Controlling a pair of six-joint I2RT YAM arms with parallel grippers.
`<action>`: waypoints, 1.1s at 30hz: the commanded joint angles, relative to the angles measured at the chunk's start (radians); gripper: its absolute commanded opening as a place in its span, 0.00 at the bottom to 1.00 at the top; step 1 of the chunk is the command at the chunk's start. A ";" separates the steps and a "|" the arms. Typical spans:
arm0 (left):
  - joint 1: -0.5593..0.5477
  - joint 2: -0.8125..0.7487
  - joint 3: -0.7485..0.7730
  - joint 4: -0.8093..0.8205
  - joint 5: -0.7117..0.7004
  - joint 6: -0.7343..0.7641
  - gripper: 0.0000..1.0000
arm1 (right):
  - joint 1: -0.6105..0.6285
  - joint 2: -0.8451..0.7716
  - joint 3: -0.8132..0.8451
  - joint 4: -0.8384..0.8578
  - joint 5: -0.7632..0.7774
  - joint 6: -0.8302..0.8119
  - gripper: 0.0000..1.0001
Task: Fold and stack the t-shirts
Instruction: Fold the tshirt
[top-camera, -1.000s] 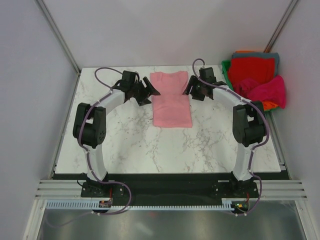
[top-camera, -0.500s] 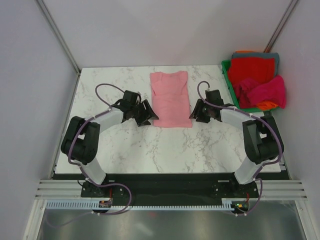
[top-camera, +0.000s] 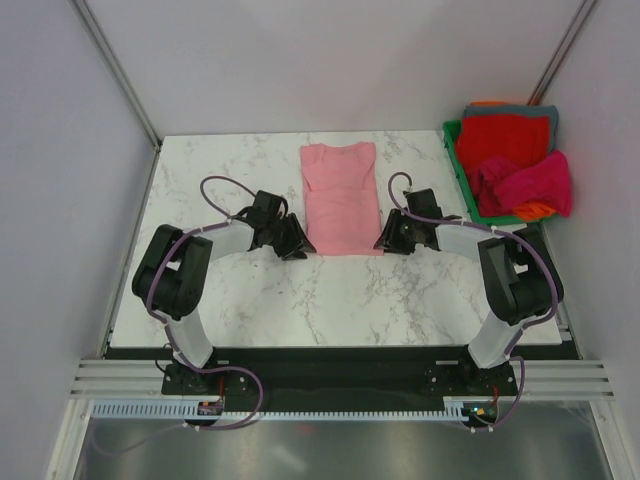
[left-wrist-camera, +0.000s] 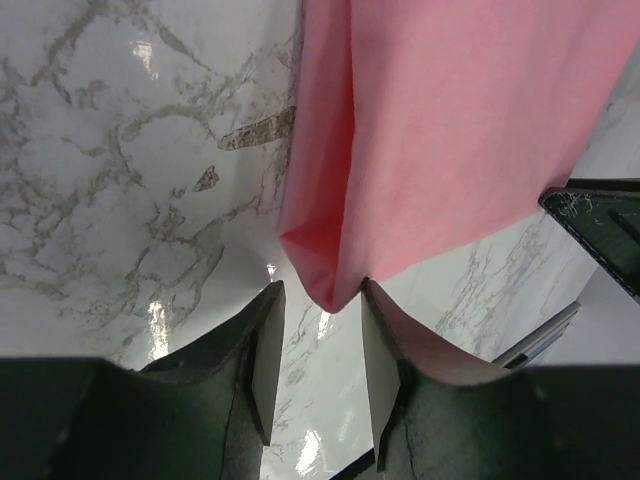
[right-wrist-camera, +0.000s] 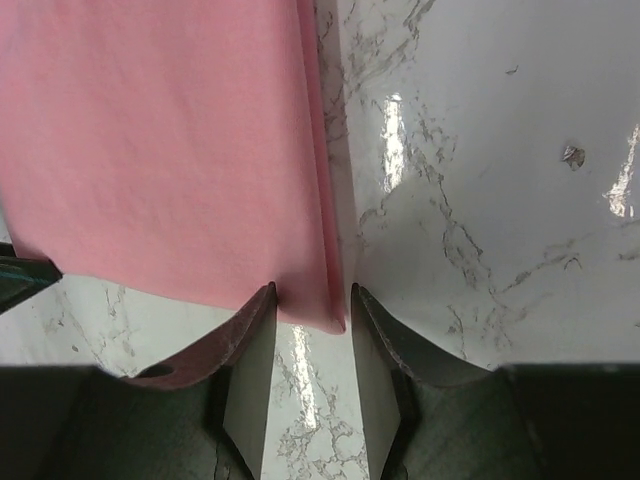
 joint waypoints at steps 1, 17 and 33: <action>-0.003 0.005 -0.004 0.036 -0.040 0.037 0.43 | 0.004 0.009 -0.021 0.028 -0.013 -0.015 0.43; -0.003 0.054 0.016 0.059 -0.071 0.024 0.02 | 0.022 0.007 -0.038 0.028 0.020 -0.017 0.06; -0.065 -0.288 -0.234 0.039 -0.048 0.035 0.02 | 0.034 -0.362 -0.234 -0.079 -0.015 -0.030 0.00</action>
